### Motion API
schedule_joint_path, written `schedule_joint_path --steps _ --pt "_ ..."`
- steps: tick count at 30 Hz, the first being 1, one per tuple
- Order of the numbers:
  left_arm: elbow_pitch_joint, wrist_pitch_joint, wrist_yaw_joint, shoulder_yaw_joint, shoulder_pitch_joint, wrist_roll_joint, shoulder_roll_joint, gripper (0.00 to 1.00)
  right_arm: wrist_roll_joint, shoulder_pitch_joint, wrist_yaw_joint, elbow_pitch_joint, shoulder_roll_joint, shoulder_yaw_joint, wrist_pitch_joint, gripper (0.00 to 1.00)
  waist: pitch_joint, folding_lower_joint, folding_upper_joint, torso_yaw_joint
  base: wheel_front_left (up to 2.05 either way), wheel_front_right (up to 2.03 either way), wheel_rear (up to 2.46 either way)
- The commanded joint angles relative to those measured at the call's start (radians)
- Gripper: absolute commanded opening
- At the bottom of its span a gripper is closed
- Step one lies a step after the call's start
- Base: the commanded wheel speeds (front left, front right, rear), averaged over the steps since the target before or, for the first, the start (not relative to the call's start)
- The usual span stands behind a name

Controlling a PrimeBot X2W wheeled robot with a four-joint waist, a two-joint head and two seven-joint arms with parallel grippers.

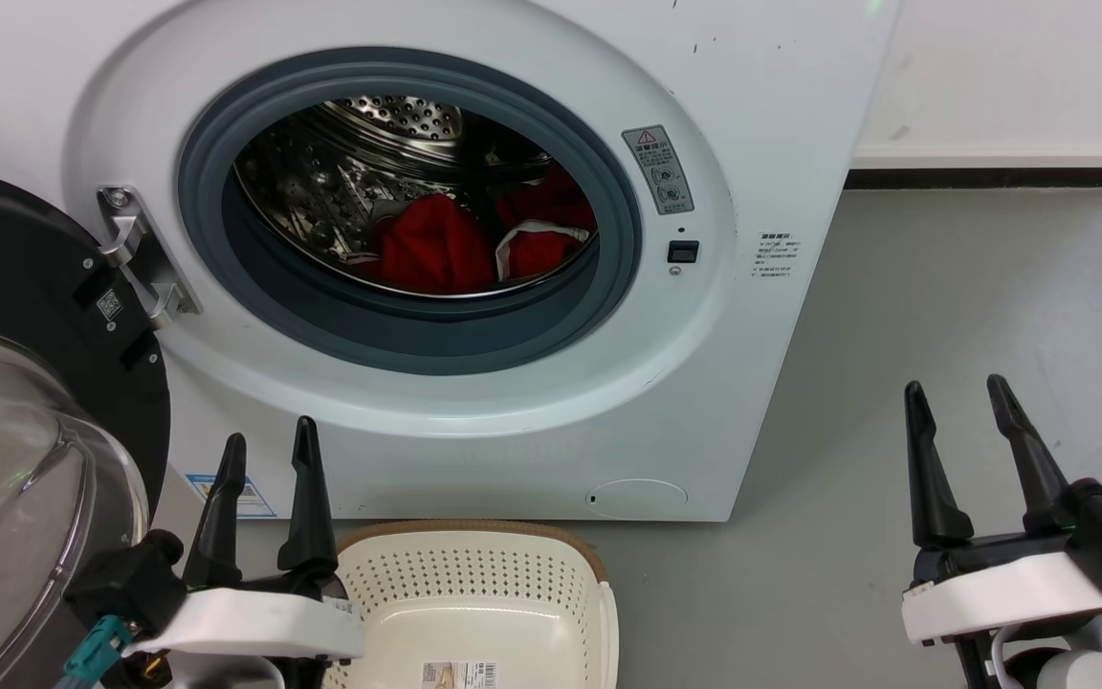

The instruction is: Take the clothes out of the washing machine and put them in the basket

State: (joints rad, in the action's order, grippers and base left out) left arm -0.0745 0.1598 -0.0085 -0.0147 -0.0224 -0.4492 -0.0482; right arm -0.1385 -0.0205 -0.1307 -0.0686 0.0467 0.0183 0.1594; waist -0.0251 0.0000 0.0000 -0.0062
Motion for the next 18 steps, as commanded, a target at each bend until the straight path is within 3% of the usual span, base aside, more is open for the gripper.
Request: schedule_joint_path --steps 1,8,18 --pt "-0.008 0.012 -0.002 -0.006 -0.004 0.039 -0.003 1.0 0.044 0.0 0.0 -0.002 0.005 -0.005 0.012 1.0 0.0 0.0 0.0 0.0 0.0 0.0 0.0" --pt "0.005 0.026 0.009 -0.03 -0.012 0.115 -0.005 1.0 0.112 0.007 0.0 -0.011 0.005 -0.011 0.027 1.0 -0.001 0.0 0.0 -0.001 0.0 0.0 0.0" --pt "0.066 0.048 -0.012 -0.055 -0.035 0.18 -0.009 1.0 0.142 0.032 0.0 0.066 0.005 -0.006 0.048 1.0 0.002 0.0 0.0 -0.004 0.0 0.0 0.0"
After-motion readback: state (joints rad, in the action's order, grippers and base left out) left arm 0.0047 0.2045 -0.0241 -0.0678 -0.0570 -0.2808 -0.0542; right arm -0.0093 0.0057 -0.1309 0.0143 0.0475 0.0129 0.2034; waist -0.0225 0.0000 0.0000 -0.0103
